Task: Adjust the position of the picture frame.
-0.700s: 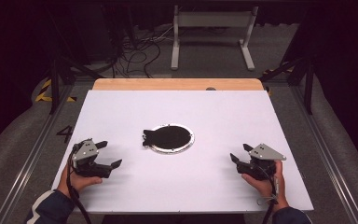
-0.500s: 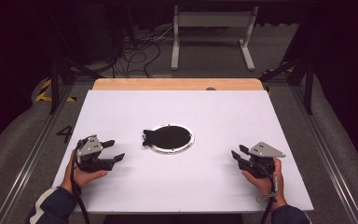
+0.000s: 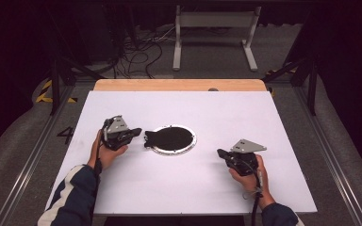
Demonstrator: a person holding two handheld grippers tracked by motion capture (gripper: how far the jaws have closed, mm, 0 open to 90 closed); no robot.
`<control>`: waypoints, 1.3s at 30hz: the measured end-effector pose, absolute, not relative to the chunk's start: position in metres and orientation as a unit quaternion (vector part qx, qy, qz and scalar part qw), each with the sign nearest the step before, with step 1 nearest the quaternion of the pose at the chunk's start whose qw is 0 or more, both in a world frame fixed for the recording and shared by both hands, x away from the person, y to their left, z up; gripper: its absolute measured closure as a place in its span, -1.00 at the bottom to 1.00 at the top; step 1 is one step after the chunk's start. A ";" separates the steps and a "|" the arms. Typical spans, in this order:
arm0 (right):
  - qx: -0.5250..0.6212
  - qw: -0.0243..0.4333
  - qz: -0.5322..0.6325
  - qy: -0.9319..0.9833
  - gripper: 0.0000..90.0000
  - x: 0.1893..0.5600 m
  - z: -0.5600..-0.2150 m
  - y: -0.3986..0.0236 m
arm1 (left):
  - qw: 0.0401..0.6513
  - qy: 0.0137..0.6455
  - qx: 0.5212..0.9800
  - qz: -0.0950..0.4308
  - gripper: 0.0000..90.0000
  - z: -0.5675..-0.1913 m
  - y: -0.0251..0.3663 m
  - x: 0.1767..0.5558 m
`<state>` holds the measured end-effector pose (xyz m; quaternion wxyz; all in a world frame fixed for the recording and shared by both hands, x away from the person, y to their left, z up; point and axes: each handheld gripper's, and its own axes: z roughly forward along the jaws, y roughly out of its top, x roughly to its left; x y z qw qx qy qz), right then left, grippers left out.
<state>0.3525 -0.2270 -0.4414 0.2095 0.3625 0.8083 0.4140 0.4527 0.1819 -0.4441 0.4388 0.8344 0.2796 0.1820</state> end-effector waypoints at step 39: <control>0.329 0.162 0.382 0.848 1.00 0.369 -0.461 -0.161 | 0.358 0.226 0.901 0.093 0.99 -0.459 0.145 0.453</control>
